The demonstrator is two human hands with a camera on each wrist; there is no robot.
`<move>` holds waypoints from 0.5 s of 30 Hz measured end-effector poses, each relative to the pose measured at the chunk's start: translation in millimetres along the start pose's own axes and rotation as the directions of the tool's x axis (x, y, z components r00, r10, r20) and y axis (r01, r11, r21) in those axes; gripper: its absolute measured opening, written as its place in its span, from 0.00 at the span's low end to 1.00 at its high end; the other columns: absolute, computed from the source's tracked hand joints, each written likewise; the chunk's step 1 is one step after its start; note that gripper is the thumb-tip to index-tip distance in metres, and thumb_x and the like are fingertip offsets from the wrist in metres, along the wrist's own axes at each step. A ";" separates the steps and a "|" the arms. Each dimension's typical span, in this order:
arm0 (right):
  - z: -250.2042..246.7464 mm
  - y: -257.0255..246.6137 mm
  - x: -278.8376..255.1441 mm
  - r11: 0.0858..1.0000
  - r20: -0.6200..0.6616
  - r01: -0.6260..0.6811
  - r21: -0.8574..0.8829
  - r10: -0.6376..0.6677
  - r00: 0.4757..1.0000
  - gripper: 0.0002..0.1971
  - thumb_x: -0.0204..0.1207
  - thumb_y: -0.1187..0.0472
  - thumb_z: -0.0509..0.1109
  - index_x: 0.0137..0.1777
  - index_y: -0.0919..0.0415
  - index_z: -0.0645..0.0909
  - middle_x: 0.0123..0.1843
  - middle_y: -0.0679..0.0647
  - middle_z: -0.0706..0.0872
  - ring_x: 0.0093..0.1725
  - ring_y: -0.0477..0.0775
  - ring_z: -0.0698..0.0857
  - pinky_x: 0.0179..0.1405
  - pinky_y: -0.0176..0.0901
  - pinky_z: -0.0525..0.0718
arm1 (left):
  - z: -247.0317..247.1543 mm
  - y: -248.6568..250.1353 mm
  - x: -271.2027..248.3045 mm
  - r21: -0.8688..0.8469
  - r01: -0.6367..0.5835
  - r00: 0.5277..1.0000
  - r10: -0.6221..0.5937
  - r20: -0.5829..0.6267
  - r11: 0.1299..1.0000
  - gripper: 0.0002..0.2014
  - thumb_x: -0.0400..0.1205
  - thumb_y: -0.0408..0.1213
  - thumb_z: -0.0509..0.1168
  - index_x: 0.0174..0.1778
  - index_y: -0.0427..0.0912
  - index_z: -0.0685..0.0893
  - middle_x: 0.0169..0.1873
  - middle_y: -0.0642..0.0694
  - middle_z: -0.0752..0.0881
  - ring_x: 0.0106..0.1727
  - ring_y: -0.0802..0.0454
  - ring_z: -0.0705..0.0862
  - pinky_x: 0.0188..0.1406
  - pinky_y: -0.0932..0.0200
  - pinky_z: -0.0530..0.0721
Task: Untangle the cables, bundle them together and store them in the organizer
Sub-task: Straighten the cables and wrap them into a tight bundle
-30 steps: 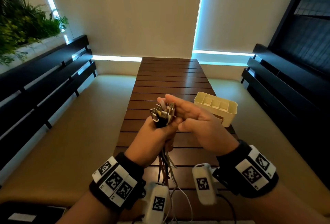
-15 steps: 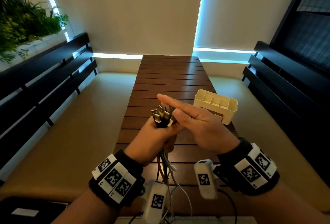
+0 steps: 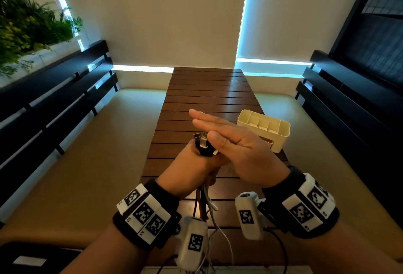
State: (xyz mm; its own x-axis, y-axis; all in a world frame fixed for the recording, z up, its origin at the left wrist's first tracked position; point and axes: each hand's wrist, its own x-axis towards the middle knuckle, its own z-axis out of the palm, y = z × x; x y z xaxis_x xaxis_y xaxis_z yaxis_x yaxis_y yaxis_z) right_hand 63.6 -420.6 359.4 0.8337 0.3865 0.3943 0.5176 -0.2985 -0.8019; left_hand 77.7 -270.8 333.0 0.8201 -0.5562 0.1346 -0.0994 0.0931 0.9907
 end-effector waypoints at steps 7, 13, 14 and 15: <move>3.3 2.8 1.0 0.999 -0.063 0.026 0.037 -0.024 0.998 0.19 0.86 0.60 0.59 0.73 0.62 0.79 0.78 0.46 0.77 0.80 0.41 0.71 0.80 0.47 0.70 | -1.7 -0.4 3.7 0.019 -0.018 1.000 0.018 0.001 1.000 0.14 0.75 0.36 0.69 0.24 0.52 0.80 0.17 0.50 0.73 0.20 0.52 0.70 0.25 0.56 0.71; -6.6 11.3 3.5 0.954 -0.126 -0.069 0.291 0.109 0.986 0.20 0.86 0.58 0.57 0.77 0.56 0.76 0.76 0.46 0.80 0.79 0.48 0.75 0.79 0.64 0.71 | -10.4 -1.0 6.3 -0.072 -0.025 0.998 0.029 0.060 0.997 0.07 0.81 0.38 0.70 0.36 0.48 0.83 0.20 0.51 0.69 0.20 0.53 0.66 0.24 0.60 0.70; -8.2 12.1 3.8 0.952 -0.086 -0.097 0.290 0.127 0.988 0.20 0.87 0.58 0.57 0.76 0.56 0.77 0.74 0.49 0.83 0.75 0.50 0.79 0.76 0.65 0.74 | -11.6 -1.6 7.4 -0.074 -0.030 0.997 0.034 0.063 0.997 0.07 0.80 0.38 0.71 0.37 0.48 0.83 0.20 0.50 0.70 0.20 0.52 0.67 0.24 0.59 0.71; -9.2 11.7 3.8 0.953 -0.040 -0.126 0.277 0.142 0.989 0.20 0.87 0.58 0.58 0.77 0.55 0.77 0.70 0.52 0.85 0.69 0.52 0.84 0.72 0.65 0.78 | -12.2 -2.3 8.1 -0.081 -0.033 0.997 0.038 0.066 0.996 0.07 0.80 0.39 0.71 0.37 0.45 0.83 0.20 0.49 0.71 0.21 0.51 0.69 0.24 0.59 0.72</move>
State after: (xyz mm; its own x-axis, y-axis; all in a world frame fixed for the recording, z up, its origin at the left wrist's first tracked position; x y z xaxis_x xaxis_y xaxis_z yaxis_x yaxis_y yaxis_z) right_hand 74.7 -430.7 355.7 0.9059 0.3046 0.2942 0.3352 -0.0914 -0.9377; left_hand 91.4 -265.3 331.5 0.7766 -0.6057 0.1733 -0.0799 0.1781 0.9808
